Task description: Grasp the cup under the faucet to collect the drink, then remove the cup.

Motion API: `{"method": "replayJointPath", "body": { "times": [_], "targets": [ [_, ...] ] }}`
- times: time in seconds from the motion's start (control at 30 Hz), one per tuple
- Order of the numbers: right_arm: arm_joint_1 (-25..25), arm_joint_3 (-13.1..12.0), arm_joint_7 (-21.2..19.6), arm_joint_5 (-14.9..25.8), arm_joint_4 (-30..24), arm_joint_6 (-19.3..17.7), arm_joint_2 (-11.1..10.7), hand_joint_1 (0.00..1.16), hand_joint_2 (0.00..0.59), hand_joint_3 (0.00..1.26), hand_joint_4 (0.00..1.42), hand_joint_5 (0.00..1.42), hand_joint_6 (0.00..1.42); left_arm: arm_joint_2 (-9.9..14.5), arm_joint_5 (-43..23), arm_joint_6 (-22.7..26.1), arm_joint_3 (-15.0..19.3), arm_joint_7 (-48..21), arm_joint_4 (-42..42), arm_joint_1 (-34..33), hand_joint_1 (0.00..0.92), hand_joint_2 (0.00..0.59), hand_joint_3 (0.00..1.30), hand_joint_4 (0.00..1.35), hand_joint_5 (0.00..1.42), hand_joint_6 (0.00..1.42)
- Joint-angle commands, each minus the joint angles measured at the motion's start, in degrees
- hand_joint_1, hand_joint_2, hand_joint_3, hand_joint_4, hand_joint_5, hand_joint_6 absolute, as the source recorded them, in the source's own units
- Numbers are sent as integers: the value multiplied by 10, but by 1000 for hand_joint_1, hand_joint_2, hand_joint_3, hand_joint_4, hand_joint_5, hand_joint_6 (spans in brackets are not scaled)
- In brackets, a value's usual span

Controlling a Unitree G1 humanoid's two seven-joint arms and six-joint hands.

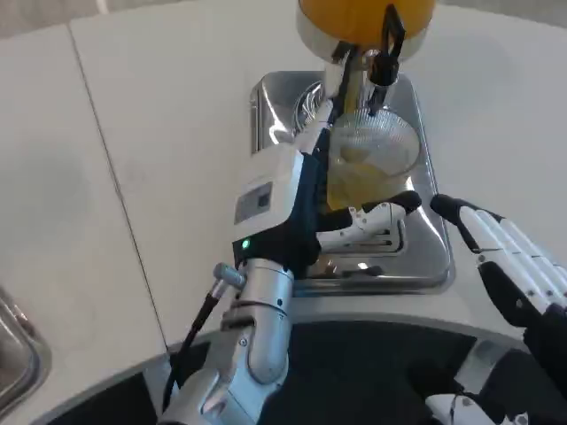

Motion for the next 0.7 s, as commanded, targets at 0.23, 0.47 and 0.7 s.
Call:
{"method": "replayJointPath", "body": {
  "times": [0.23,0.47,0.7],
  "targets": [
    [-17,-18,9,5,-11,45,2,371,397,4,0,0,83,-57,33,28,-49,56,4,16,448,42,408,511,863,1085],
    [-22,-30,12,-1,-11,56,6,374,397,4,0,0,99,-80,25,6,-42,135,-6,24,538,68,995,1185,1396,1424],
    [-48,-17,26,-17,-11,81,5,379,393,0,0,0,102,-79,5,-10,-25,133,-25,24,611,40,1087,1251,1424,1424]
  ]
}}
